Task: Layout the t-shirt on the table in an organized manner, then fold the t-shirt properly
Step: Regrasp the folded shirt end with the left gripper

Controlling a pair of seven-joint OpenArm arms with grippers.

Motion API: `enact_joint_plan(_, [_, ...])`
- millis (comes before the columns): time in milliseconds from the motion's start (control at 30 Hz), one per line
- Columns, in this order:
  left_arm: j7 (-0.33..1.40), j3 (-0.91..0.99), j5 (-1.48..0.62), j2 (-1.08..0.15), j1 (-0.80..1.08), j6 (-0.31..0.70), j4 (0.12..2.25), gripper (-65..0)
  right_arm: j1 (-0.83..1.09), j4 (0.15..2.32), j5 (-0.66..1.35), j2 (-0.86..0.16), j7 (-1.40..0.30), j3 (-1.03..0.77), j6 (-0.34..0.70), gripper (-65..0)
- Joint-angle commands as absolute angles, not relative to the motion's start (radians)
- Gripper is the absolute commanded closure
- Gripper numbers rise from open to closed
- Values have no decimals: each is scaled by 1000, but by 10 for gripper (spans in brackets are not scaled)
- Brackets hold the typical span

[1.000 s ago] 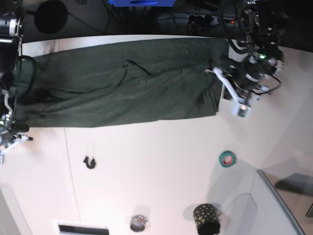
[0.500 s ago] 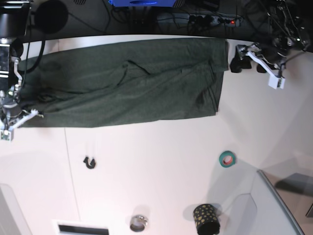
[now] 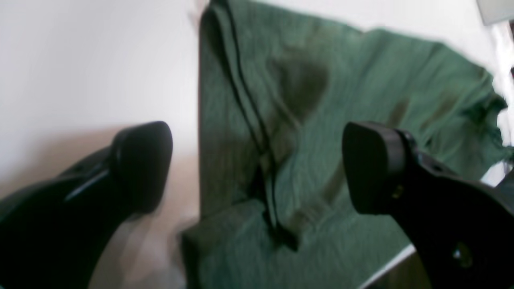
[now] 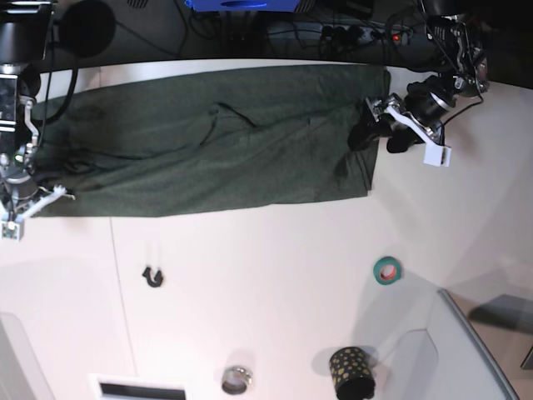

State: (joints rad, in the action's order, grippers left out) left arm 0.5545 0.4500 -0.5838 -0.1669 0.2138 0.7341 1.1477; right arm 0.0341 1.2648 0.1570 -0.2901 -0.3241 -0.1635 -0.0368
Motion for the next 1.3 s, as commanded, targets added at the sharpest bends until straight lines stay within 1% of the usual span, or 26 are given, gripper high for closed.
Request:
enact_joint_plan(0, [630, 433, -518, -154, 232, 698, 1118, -650, 21, 1280, 153, -306, -300, -171, -42, -2])
enact_joint_plan(133, [618, 341, -518, -142, 239, 698, 1107, -650, 21, 1280, 153, -306, -300, -173, -42, -2])
enact_joint_plan(233, [618, 341, -518, -113, 239, 698, 1101, -650, 21, 1280, 153, -306, -300, -171, -42, -2])
enact_joint_plan(367, [618, 349, -518, -110, 236, 698, 1101, -505, 21, 1280, 153, -306, -300, -173, -42, -2])
enact_joint_plan(500, [621, 349, -518, -111, 234, 698, 1101, -387, 21, 1280, 153, -306, -300, -174, -42, -2])
enact_joint_plan(567, [621, 349, -518, -113, 232, 698, 1101, -314, 21, 1280, 153, -306, -300, -174, -42, -2])
enact_joint_plan(667, [619, 349, -518, -114, 231, 698, 1101, -165, 21, 1280, 153, -306, -300, -174, -42, -2])
enact_joint_plan(700, [618, 351, -518, -114, 229, 698, 1101, -92, 21, 1280, 153, -306, -300, -174, -42, -2])
enact_joint_plan(733, [618, 351, -519, -116, 225, 698, 1101, -2, 21, 1280, 153, -306, -300, -174, -42, -2])
enact_joint_plan(900, [618, 351, -521, -147, 200, 698, 1119, 0, 24, 1287, 157, -306, -300, -174, -42, -2])
enact_joint_plan(1000, [618, 351, -521, -170, 205, 698, 1196, 0, 36, 1296, 157, -302, -300, -170, -42, -2])
enact_joint_plan(1133, [622, 351, -519, -211, 236, 698, 1326, 0, 42, 1326, 156, -262, -300, -174, -42, -2])
enact_joint_plan(1167, [624, 351, -519, -220, 248, 688, 1365, 0, 42, 1328, 156, -259, -308, -174, -42, -2])
enact_joint_plan(1267, [624, 351, -518, -237, 292, 587, 1477, 0, 39, 1328, 156, -259, -326, -173, -42, -2])
